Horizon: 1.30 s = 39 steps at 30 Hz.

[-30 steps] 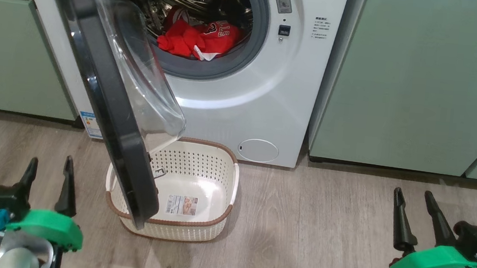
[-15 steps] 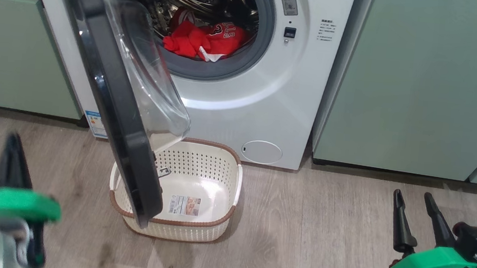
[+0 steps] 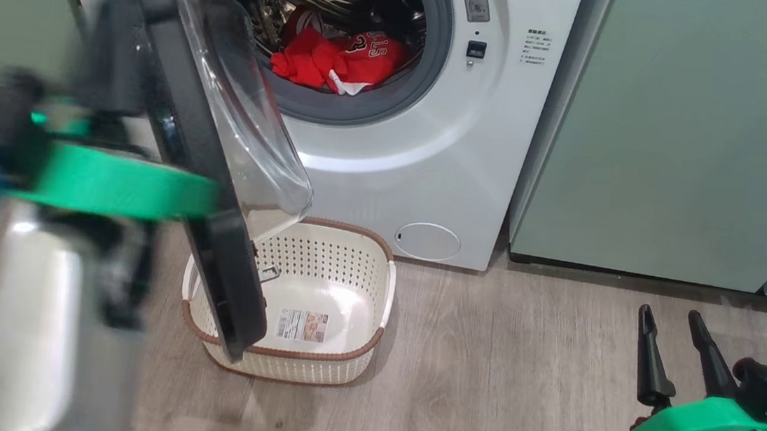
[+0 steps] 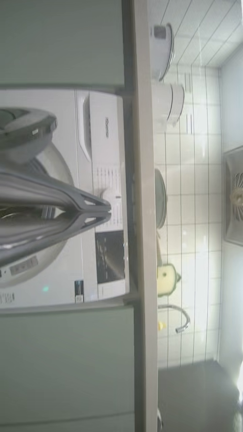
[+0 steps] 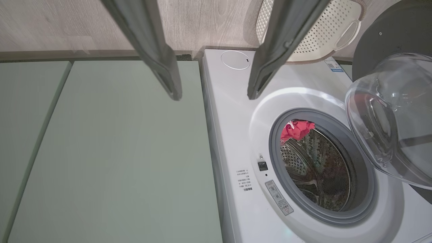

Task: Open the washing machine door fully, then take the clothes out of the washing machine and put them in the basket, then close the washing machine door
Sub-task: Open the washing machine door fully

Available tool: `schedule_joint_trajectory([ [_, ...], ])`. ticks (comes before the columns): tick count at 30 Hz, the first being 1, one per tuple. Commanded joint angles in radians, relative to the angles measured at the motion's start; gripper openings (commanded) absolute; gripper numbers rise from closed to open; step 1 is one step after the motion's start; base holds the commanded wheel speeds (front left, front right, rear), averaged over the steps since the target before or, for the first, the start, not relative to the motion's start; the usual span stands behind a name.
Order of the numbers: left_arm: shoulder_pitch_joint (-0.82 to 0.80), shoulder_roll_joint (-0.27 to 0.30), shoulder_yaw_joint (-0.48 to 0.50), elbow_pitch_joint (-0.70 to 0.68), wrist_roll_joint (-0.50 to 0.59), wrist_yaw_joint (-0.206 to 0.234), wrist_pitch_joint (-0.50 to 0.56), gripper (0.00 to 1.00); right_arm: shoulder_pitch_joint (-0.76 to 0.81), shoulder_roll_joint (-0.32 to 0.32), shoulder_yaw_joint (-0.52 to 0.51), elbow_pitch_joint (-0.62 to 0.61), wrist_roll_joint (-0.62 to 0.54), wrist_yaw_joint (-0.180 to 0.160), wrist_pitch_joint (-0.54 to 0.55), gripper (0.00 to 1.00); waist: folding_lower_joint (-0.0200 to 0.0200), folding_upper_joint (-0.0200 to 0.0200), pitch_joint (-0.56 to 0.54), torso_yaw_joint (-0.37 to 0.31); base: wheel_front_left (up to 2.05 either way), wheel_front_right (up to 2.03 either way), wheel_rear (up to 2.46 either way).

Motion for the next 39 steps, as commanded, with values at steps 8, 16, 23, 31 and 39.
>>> schedule_joint_trajectory([
  [8,0.034,0.010,-0.447,-0.125,-0.015,0.031,0.113,0.00,-0.028,-0.009,0.027,-0.025,-0.005,0.007,-0.010,1.00,0.0000,0.0000,0.017,-0.010,0.00,0.00,0.00],
  [16,0.168,0.010,-0.660,0.005,-0.024,0.046,0.134,0.00,-0.029,-0.015,0.025,-0.025,-0.003,0.007,-0.010,1.00,0.0000,0.0000,0.026,-0.017,0.00,0.00,0.00],
  [23,0.226,0.028,-0.613,0.213,-0.041,0.106,0.039,0.00,-0.031,-0.014,0.021,-0.025,-0.002,0.007,-0.010,1.00,0.0000,0.0000,0.036,-0.016,0.00,0.00,0.00],
  [31,0.194,0.051,-0.485,0.397,-0.057,0.186,-0.115,0.00,-0.027,-0.016,0.023,-0.023,0.001,0.007,-0.010,1.00,0.0000,0.0000,0.041,-0.005,0.00,0.00,0.00],
  [39,0.160,0.066,-0.409,0.492,-0.091,0.216,-0.186,0.00,-0.018,-0.018,0.027,-0.020,0.001,0.007,-0.010,1.00,0.0000,0.0000,0.037,0.022,0.00,0.00,0.00],
])
